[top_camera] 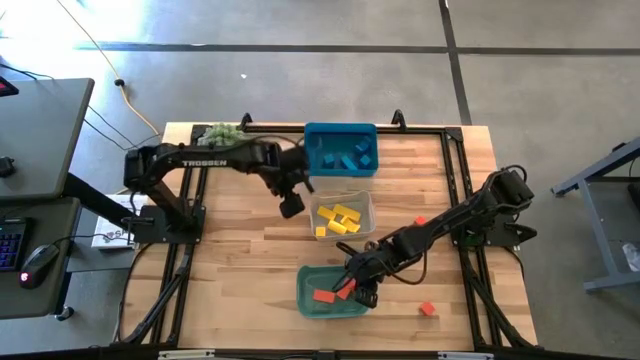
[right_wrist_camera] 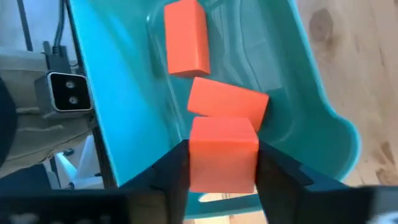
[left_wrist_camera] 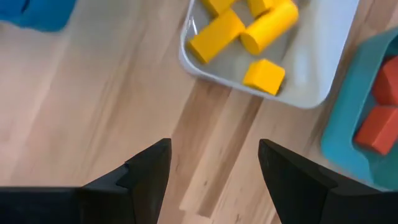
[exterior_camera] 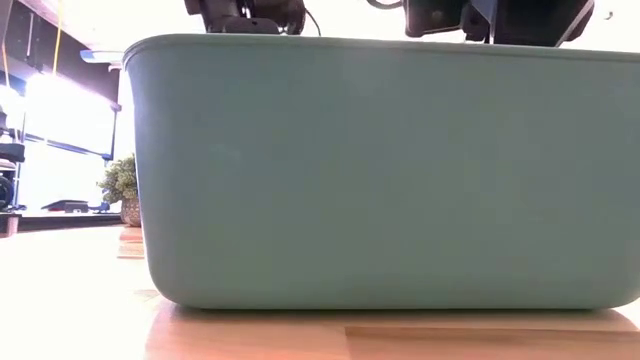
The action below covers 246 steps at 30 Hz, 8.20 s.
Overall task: Sort & place blocks by color
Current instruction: Put the orange block into the green bin
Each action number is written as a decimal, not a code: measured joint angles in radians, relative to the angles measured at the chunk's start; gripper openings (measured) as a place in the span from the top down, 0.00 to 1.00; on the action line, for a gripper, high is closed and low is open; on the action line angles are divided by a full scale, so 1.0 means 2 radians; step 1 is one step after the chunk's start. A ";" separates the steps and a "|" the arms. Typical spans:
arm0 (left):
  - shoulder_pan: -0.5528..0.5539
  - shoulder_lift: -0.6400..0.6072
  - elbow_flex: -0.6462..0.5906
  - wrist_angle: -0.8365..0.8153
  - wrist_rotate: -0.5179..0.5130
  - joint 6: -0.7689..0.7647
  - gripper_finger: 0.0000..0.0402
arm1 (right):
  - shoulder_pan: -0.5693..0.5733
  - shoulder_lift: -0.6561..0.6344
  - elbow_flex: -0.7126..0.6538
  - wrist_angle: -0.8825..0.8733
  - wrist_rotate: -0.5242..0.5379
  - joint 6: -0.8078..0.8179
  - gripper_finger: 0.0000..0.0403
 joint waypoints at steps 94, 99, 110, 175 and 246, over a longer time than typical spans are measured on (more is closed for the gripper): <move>-0.138 0.000 0.000 -0.015 -0.119 -0.065 0.42 | 0.290 -0.020 -0.110 -0.109 0.059 0.584 0.75; -0.130 0.000 0.000 -0.015 -0.125 -0.053 0.42 | 0.276 -0.020 -0.088 -0.110 0.076 0.586 0.75; -0.092 0.000 0.000 -0.009 -0.144 0.002 0.42 | 0.202 -0.020 0.013 -0.168 0.171 0.496 0.75; -0.027 0.000 0.000 -0.013 -0.168 0.128 0.42 | -0.057 0.031 0.118 -0.415 0.110 0.065 0.48; 0.058 0.000 0.000 0.008 -0.165 0.156 0.42 | -0.254 -0.205 -0.328 -0.188 0.025 0.069 0.49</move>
